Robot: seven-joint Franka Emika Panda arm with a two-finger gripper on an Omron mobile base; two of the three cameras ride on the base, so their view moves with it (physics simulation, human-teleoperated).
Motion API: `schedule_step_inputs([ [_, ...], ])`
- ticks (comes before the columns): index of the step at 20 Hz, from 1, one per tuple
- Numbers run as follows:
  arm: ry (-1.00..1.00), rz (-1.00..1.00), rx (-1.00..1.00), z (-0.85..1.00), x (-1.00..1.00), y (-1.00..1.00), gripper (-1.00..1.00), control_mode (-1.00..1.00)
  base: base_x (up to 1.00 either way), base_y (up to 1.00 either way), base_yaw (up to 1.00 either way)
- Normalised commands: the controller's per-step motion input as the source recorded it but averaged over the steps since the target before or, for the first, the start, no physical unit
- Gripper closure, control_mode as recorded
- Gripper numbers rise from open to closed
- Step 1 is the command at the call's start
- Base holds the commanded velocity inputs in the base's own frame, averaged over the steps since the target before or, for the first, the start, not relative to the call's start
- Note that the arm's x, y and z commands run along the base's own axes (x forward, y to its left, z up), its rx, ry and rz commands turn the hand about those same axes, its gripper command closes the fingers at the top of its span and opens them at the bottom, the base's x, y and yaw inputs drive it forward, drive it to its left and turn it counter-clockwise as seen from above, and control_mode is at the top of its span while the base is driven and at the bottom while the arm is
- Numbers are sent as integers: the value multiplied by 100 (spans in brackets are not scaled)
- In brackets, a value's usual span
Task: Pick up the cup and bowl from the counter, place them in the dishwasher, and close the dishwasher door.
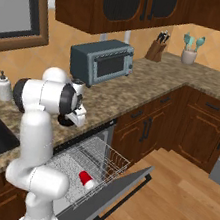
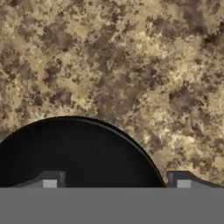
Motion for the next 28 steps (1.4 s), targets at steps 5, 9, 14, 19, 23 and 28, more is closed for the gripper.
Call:
schedule_step_inputs([
  [5, 0, 0, 4, -43, 13, 5, 100, -100, 0, 0, 0],
  [9, -7, -2, 2, -10, -18, -6, 100, -100, 0, 0, 0],
  [14, -14, -5, 5, 0, -51, -23, 100, -100, 0, 0, 0],
  [19, -17, -6, 8, 0, -93, -52, 100, -100, 0, 0, 0],
  [23, -7, -10, 10, 35, -87, -69, 100, -100, 0, 0, 0],
  [28, 7, -17, 8, 2, -14, -91, 100, -100, 0, 0, 0],
])
